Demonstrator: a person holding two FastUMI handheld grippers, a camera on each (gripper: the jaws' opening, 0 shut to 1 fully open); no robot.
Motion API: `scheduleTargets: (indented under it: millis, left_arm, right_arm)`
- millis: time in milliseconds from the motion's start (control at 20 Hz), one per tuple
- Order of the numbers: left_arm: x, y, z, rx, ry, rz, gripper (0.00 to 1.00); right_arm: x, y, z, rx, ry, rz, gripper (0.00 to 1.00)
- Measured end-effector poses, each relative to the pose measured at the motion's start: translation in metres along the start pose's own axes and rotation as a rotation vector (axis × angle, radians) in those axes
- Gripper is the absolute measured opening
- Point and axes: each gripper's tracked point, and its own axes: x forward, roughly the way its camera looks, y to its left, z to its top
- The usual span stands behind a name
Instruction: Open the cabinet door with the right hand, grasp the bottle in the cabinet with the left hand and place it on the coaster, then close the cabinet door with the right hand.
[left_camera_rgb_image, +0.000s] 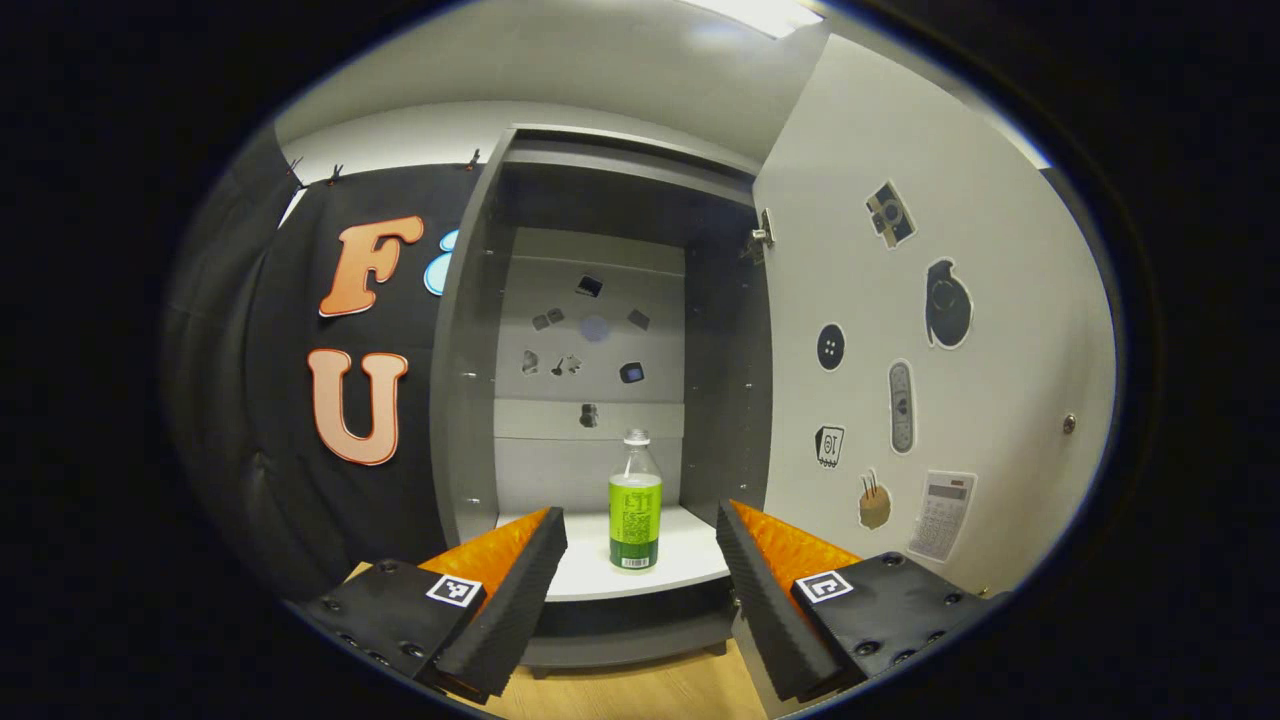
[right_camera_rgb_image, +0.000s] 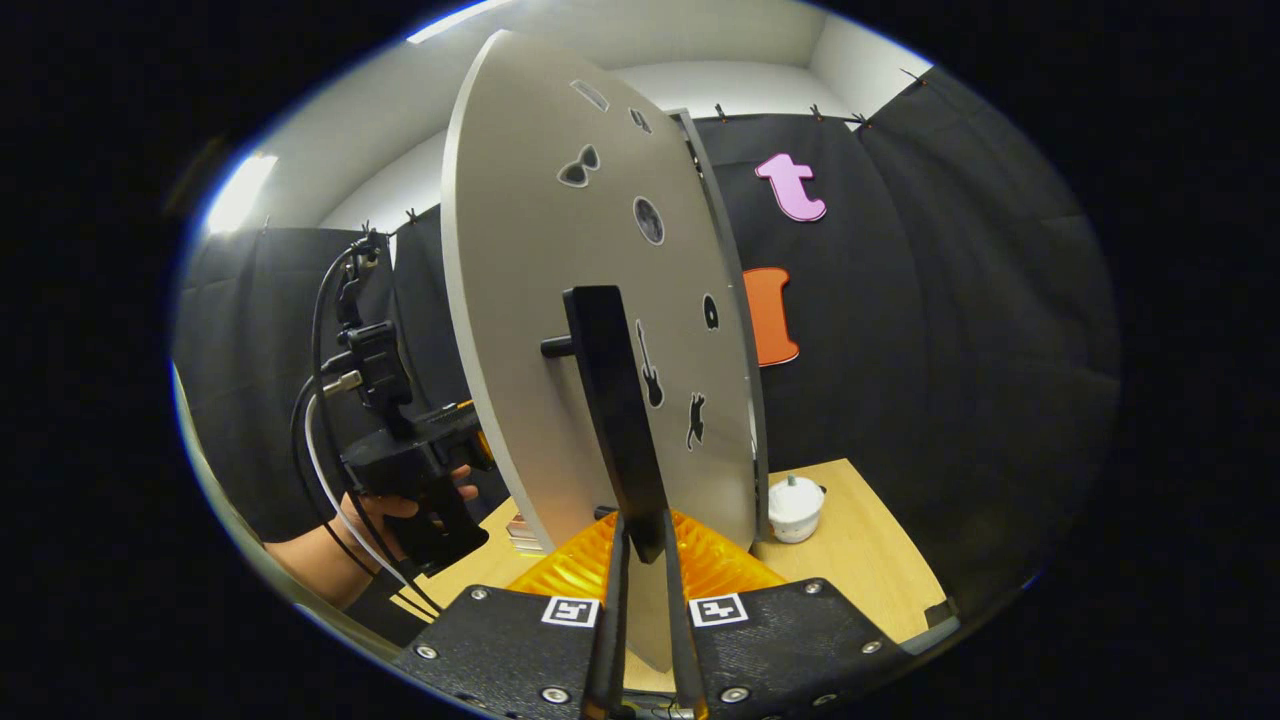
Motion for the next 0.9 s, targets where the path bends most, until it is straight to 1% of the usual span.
scheduleTargets:
  millis: [50,100,200,250,300,350,400,450,550,600,650,700,750,800,900]
  left_arm:
    - [0.003,-0.006,-0.001,-0.005,0.002,-0.011,0.97]
    - [0.004,-0.011,-0.003,-0.009,0.004,-0.02,0.98]
    - [0.007,-0.017,-0.005,-0.01,0.005,-0.032,0.97]
    - [0.008,-0.02,-0.005,-0.01,0.007,-0.039,0.96]
    - [0.01,-0.022,-0.006,-0.008,0.009,-0.044,0.96]
    - [0.012,-0.024,-0.007,-0.004,0.009,-0.047,0.96]
    - [0.015,-0.024,-0.006,0.0,0.008,-0.045,0.96]
    - [0.018,-0.023,-0.006,0.002,0.008,-0.042,0.98]
    - [0.028,-0.017,-0.009,0.004,0.02,-0.029,0.98]
    - [0.034,-0.011,-0.012,0.008,0.031,-0.015,0.98]
    - [0.041,-0.007,-0.015,0.012,0.046,-0.003,0.98]
    - [0.048,-0.002,-0.02,0.018,0.064,0.009,0.96]
    - [0.056,0.001,-0.026,0.024,0.084,0.016,0.98]
    - [0.065,0.003,-0.033,0.031,0.106,0.026,0.96]
    - [0.082,0.006,-0.043,0.039,0.13,0.037,0.98]
  right_arm:
    - [-0.001,-0.004,0.003,-0.016,-0.016,-0.027,0.22]
    - [-0.002,-0.009,0.005,-0.037,-0.022,-0.059,0.19]
    - [-0.006,-0.022,0.008,-0.052,-0.035,-0.116,0.19]
    - [-0.007,-0.028,0.01,-0.038,-0.04,-0.137,0.22]
    - [-0.009,-0.034,0.01,-0.019,-0.044,-0.155,0.17]
    - [-0.01,-0.037,0.011,-0.004,-0.048,-0.174,0.19]
    - [-0.012,-0.042,0.012,-0.005,-0.054,-0.193,0.16]
    - [-0.019,-0.053,0.013,-0.011,-0.061,-0.222,0.15]
    - [-0.033,-0.075,0.014,-0.04,-0.07,-0.276,0.16]
    - [-0.039,-0.085,0.015,-0.047,-0.072,-0.305,0.15]
    - [-0.04,-0.093,0.016,-0.041,-0.075,-0.32,0.13]
    - [-0.039,-0.095,0.016,-0.024,-0.075,-0.309,0.11]
    - [-0.033,-0.094,0.017,-0.008,-0.072,-0.293,0.11]
    - [-0.031,-0.093,0.017,-0.003,-0.073,-0.278,0.11]
    - [-0.03,-0.098,0.016,-0.013,-0.071,-0.28,0.12]
